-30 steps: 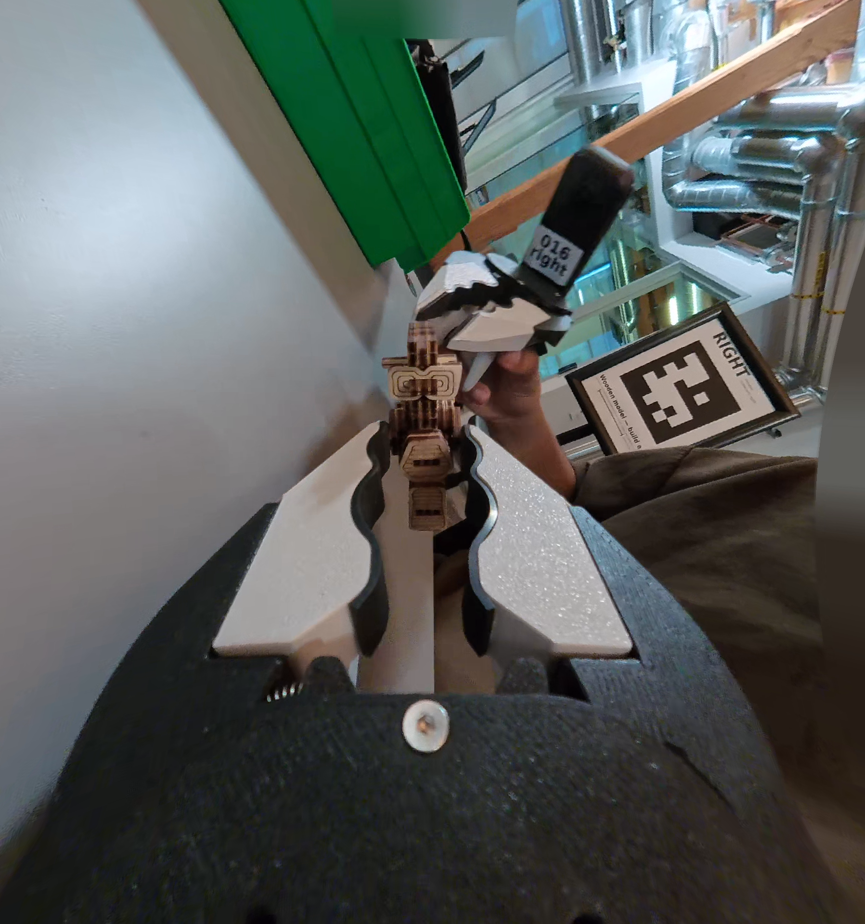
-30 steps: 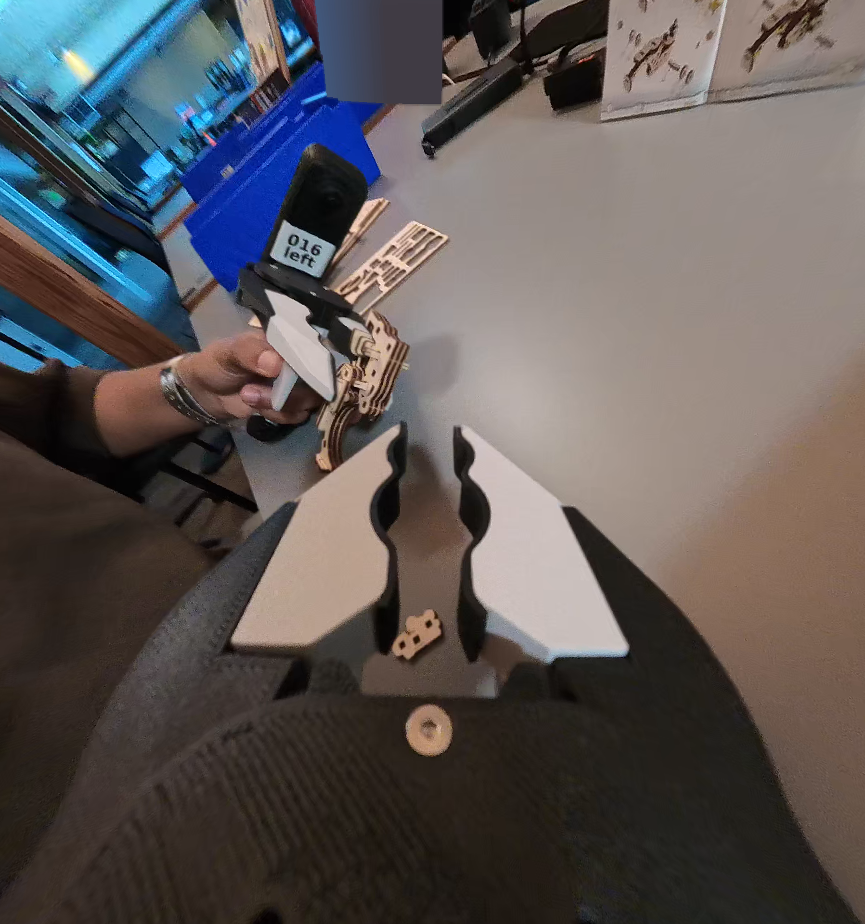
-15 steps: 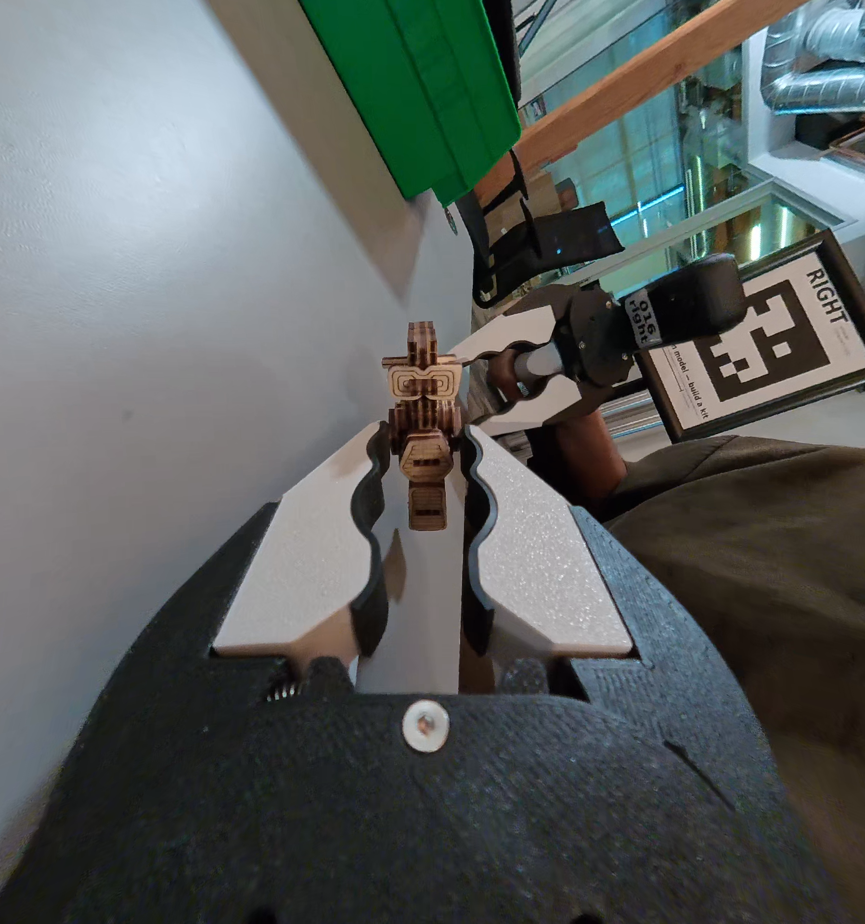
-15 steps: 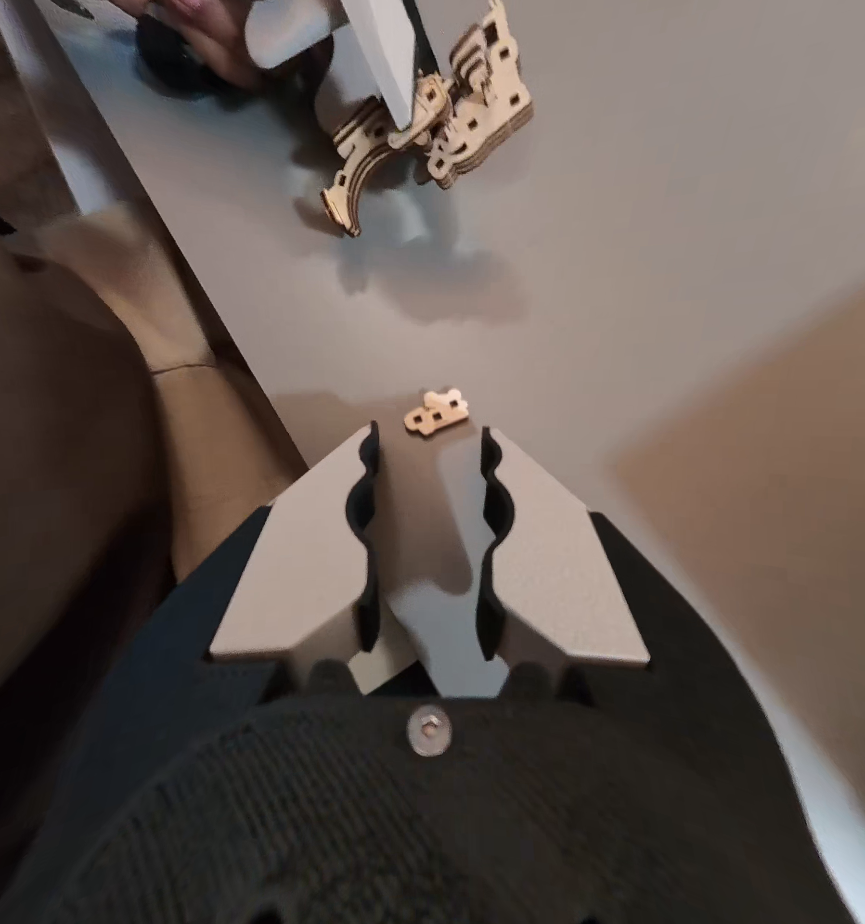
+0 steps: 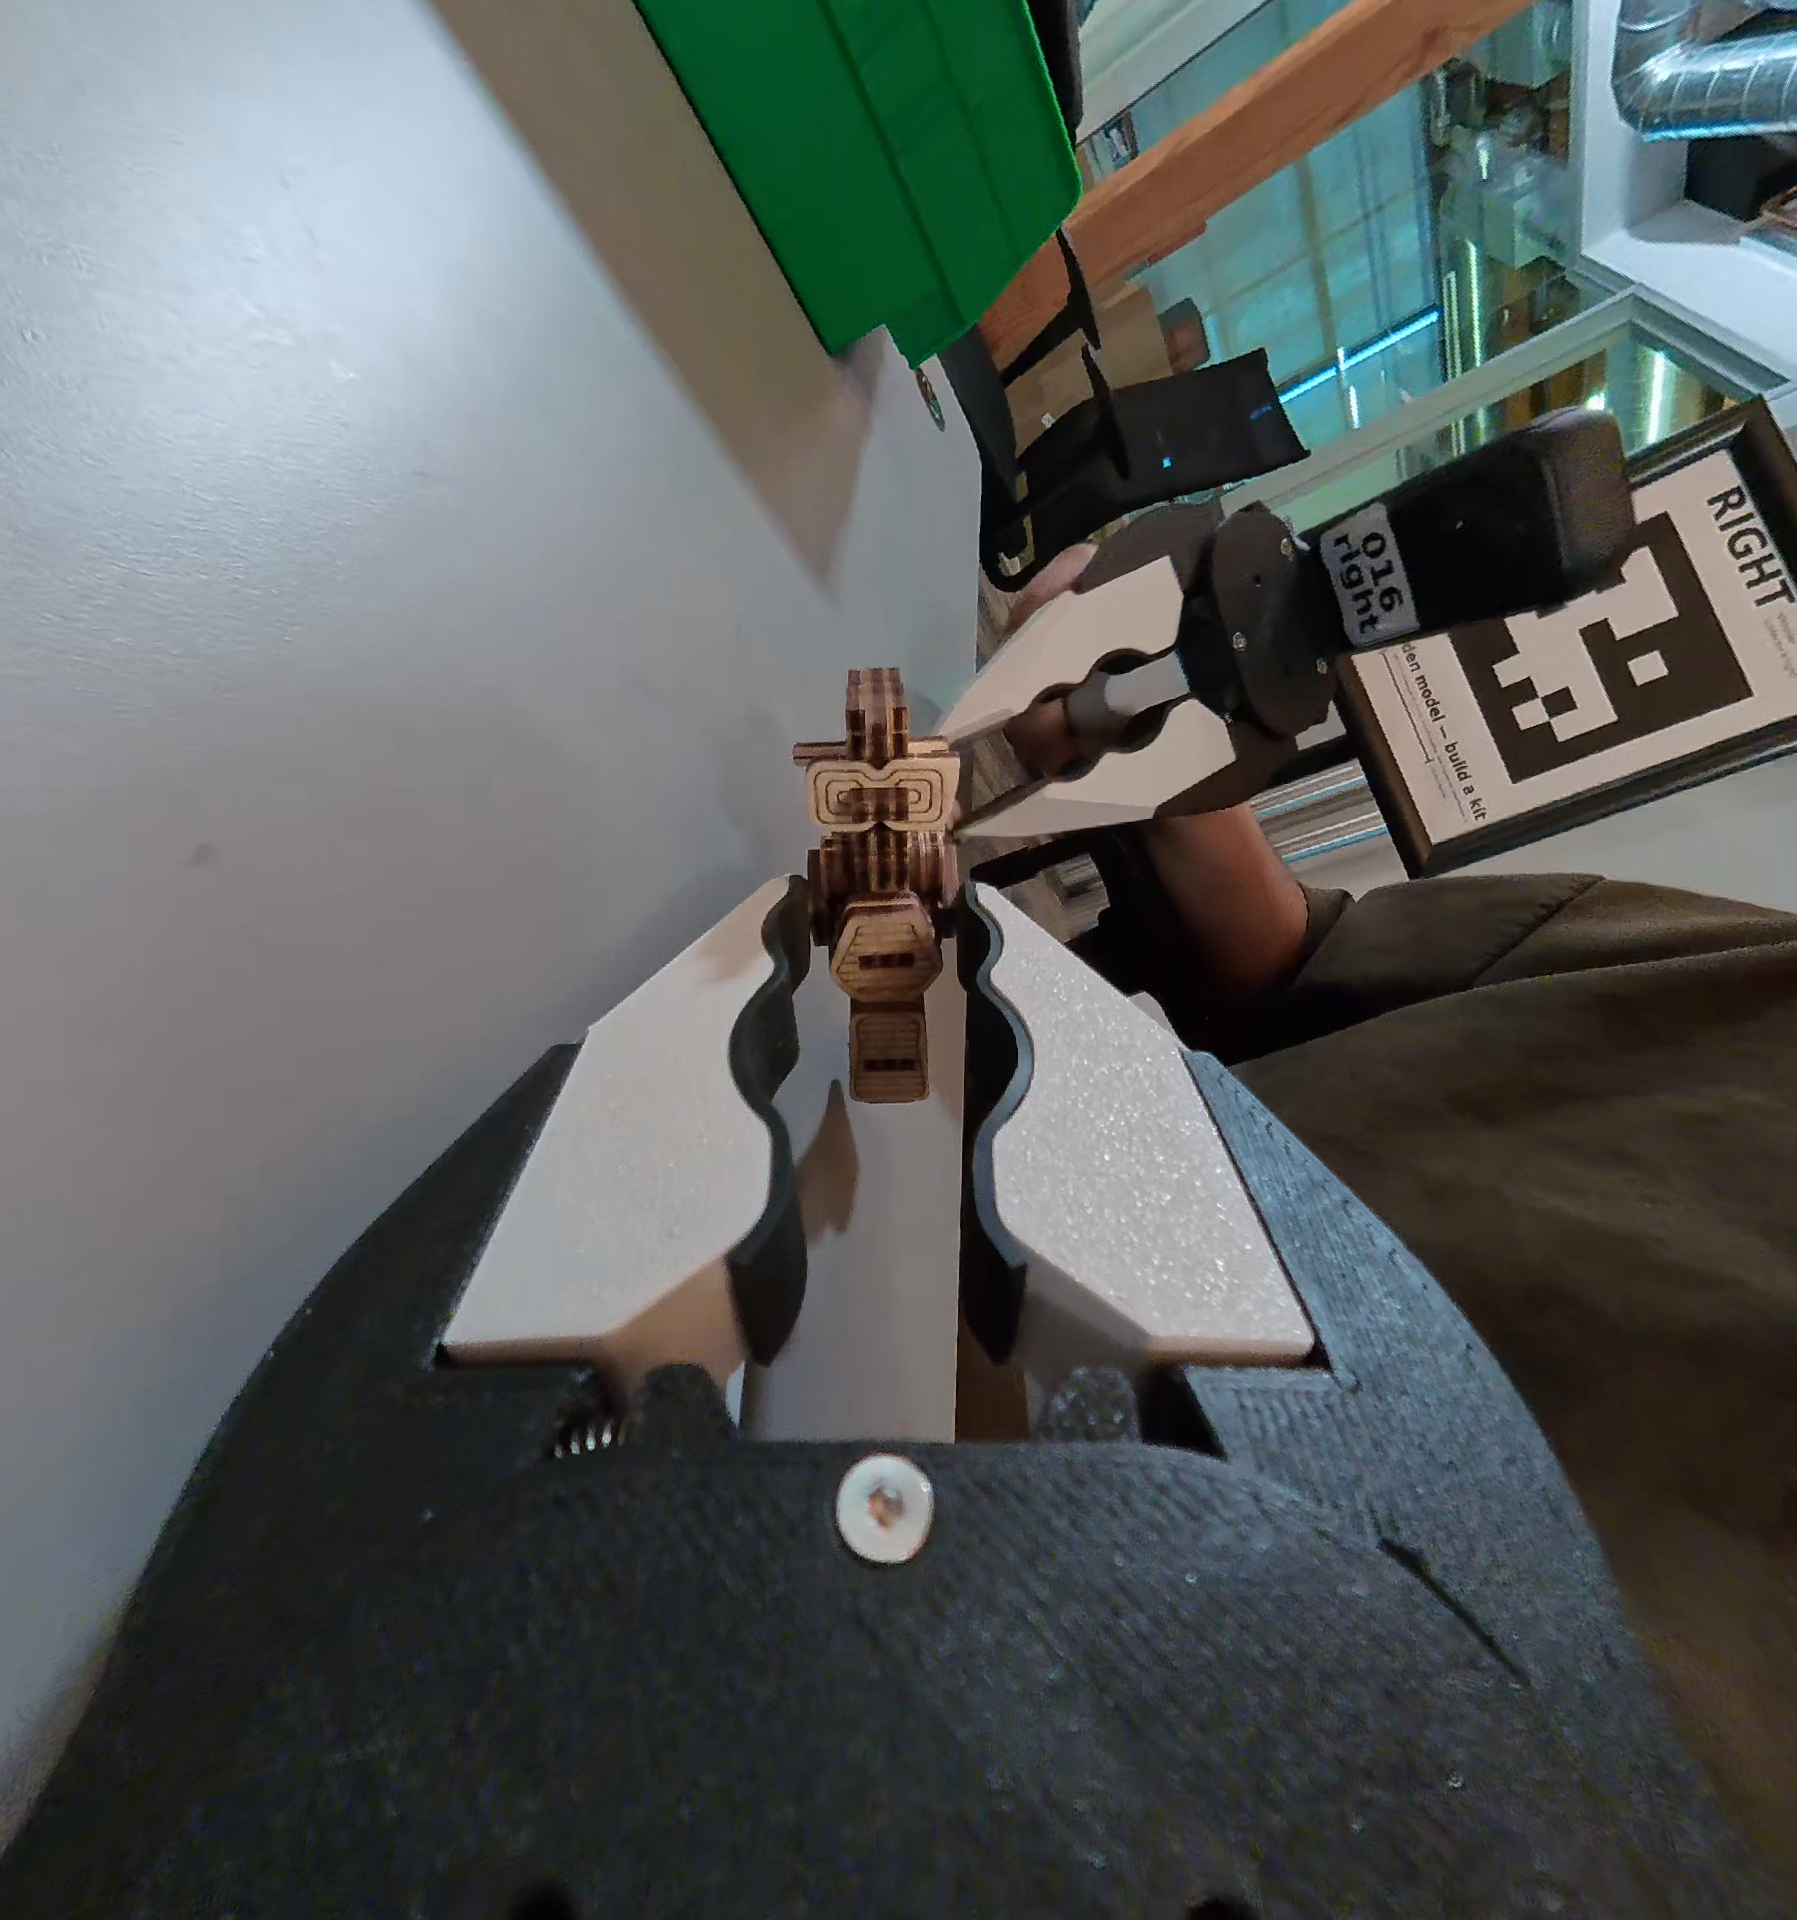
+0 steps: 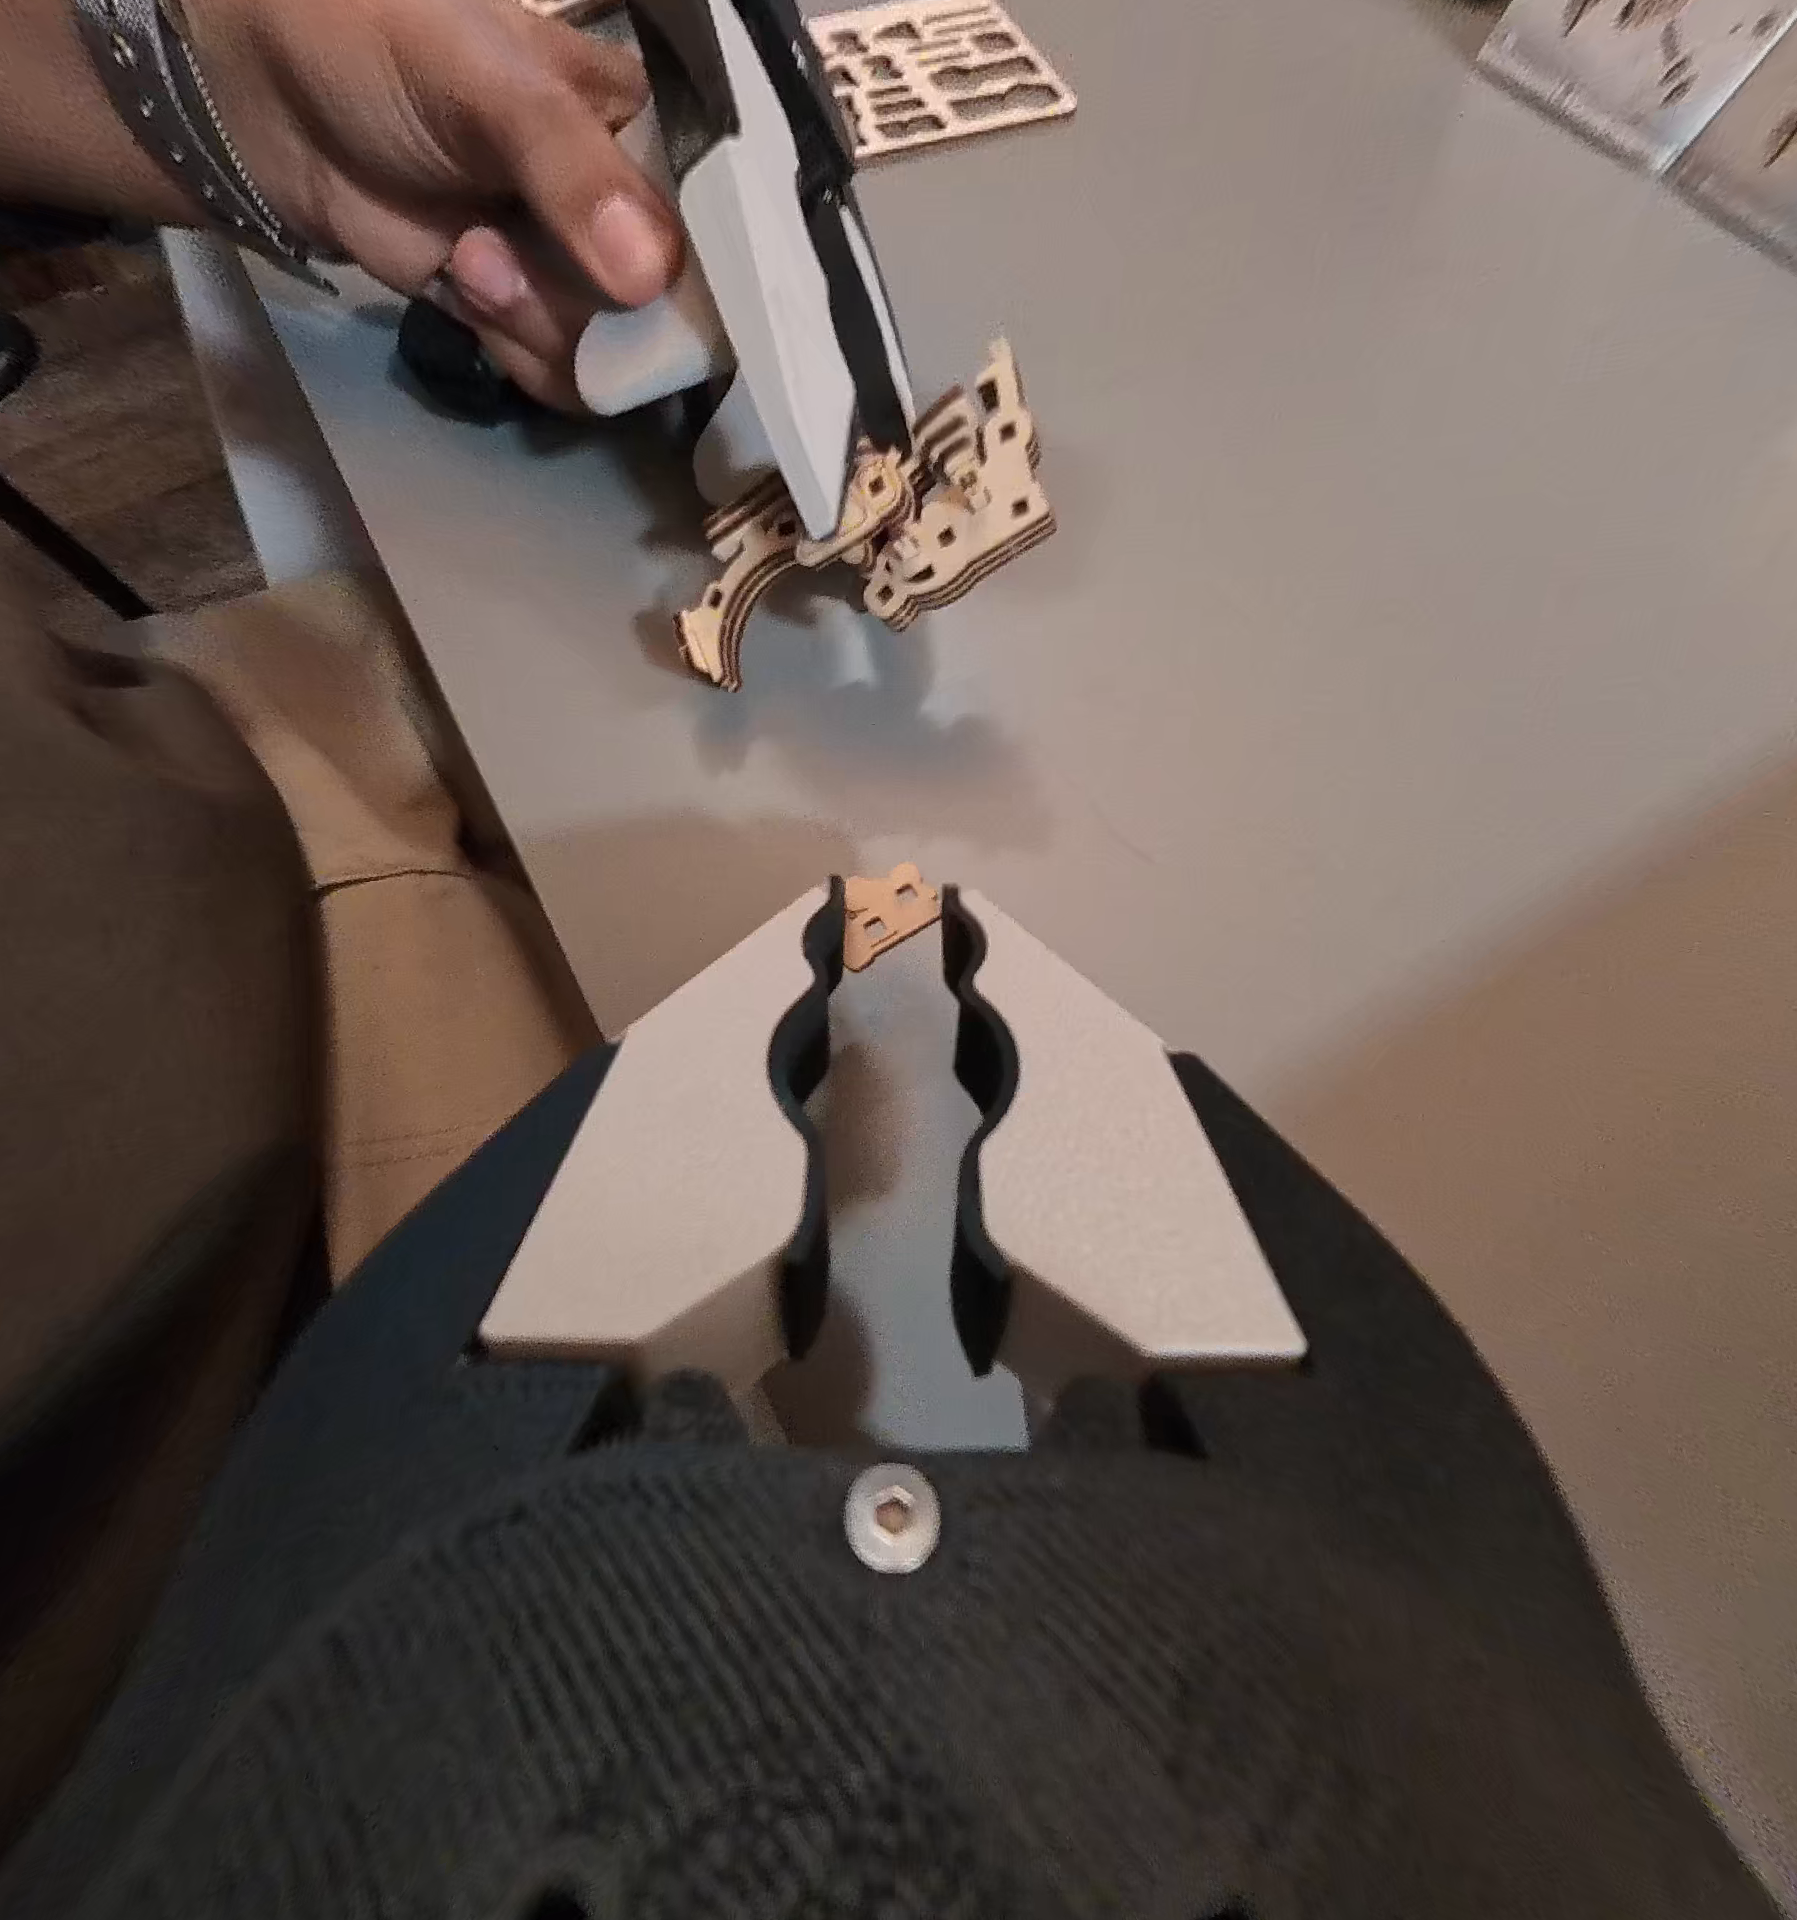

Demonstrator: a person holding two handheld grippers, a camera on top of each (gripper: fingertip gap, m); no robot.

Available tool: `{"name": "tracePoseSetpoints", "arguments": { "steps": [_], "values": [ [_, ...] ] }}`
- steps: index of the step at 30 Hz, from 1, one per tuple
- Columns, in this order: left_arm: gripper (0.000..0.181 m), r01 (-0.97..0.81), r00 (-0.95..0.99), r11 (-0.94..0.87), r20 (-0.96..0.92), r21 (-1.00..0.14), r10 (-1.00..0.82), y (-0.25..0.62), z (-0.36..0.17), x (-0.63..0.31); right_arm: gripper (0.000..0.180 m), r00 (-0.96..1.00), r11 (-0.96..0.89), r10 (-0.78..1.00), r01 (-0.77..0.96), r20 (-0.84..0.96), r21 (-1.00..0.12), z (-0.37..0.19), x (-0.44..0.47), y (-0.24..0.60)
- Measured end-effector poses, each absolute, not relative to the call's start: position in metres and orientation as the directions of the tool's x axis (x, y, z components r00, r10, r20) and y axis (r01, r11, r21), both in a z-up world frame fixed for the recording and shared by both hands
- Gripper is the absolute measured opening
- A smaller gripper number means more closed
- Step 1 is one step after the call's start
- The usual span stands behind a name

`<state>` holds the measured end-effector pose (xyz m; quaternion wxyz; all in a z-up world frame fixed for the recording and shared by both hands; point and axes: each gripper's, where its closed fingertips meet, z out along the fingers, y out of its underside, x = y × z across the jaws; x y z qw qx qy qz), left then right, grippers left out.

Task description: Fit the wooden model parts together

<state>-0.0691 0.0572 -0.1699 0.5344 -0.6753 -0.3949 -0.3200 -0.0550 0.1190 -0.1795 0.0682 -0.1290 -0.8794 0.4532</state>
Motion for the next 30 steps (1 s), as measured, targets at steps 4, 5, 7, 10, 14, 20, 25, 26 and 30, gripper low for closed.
{"name": "tracePoseSetpoints", "arguments": {
  "steps": [4, 5, 7, 10, 14, 20, 25, 26, 30],
  "values": [
    [0.024, 0.873, 0.488, -0.128, 0.853, -0.471, 0.187, 0.059, -0.170, -0.066, 0.017, -0.937, 0.512, 0.349, 0.190, 0.000, -0.838, -0.171, -0.062, 0.118],
    [0.024, 0.871, 0.490, -0.130, 0.851, -0.473, 0.189, 0.059, -0.170, -0.066, 0.017, -0.927, 0.508, 0.373, 0.222, -0.020, -0.832, -0.173, -0.065, 0.118],
    [0.024, 0.868, 0.496, -0.130, 0.847, -0.478, 0.191, 0.059, -0.170, -0.066, 0.017, -0.902, 0.516, 0.428, 0.292, -0.053, -0.805, -0.182, -0.069, 0.118],
    [0.024, 0.866, 0.499, -0.119, 0.844, -0.485, 0.194, 0.058, -0.170, -0.067, 0.017, -0.874, 0.512, 0.483, 0.337, -0.060, -0.790, -0.187, -0.075, 0.118],
    [0.024, 0.867, 0.498, -0.130, 0.847, -0.481, 0.185, 0.058, -0.170, -0.063, 0.039, -0.869, 0.492, 0.493, 0.303, -0.025, -0.816, -0.179, -0.083, 0.115],
    [0.024, 0.867, 0.497, -0.135, 0.849, -0.480, 0.180, 0.059, -0.170, -0.062, 0.047, -0.872, 0.450, 0.489, 0.270, -0.018, -0.851, -0.169, -0.081, 0.125],
    [0.024, 0.872, 0.483, -0.138, 0.872, -0.470, 0.085, 0.069, -0.158, -0.063, 0.047, -0.874, 0.469, 0.486, 0.255, 0.006, -0.845, -0.173, -0.077, 0.129],
    [0.024, 0.873, 0.477, -0.139, 0.878, -0.468, 0.042, 0.072, -0.153, -0.062, 0.047, -0.871, 0.472, 0.491, 0.255, 0.011, -0.844, -0.173, -0.076, 0.131],
    [0.023, 0.876, 0.454, -0.116, 0.882, -0.468, -0.126, 0.084, -0.131, -0.065, 0.047, -0.848, 0.461, 0.529, 0.252, 0.036, -0.851, -0.170, -0.070, 0.143]
  ]
}}
